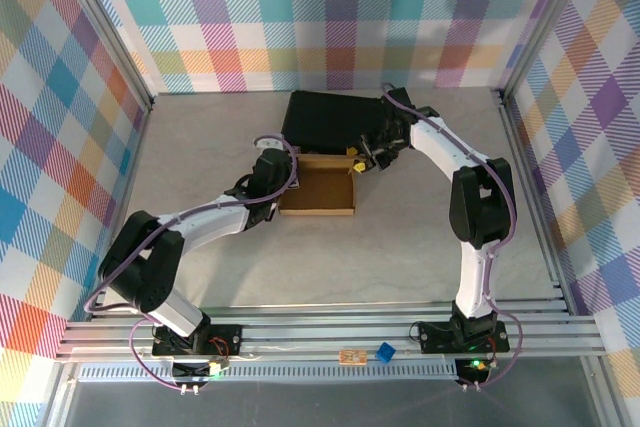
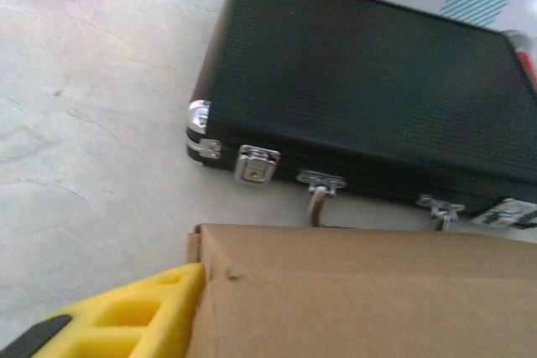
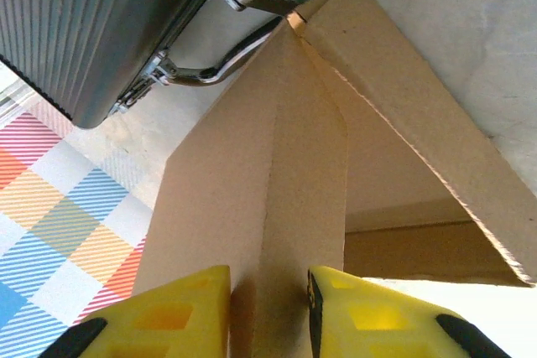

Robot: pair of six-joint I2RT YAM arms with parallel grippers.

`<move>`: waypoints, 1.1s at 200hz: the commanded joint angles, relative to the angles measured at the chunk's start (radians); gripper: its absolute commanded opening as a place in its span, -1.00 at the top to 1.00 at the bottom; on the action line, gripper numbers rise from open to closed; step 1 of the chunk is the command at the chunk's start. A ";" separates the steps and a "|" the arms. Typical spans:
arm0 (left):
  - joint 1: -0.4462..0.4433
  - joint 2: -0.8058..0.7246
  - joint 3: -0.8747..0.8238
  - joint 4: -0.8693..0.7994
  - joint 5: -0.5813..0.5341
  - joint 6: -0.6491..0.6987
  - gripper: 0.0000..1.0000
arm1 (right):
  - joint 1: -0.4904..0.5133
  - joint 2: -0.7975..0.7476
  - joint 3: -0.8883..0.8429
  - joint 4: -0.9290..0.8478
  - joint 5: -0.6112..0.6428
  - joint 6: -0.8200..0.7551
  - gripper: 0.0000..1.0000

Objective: Fold the paper box

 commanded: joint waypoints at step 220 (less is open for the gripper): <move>-0.008 -0.193 -0.020 -0.269 0.338 -0.364 -0.08 | 0.031 -0.031 -0.053 0.039 0.027 0.016 0.41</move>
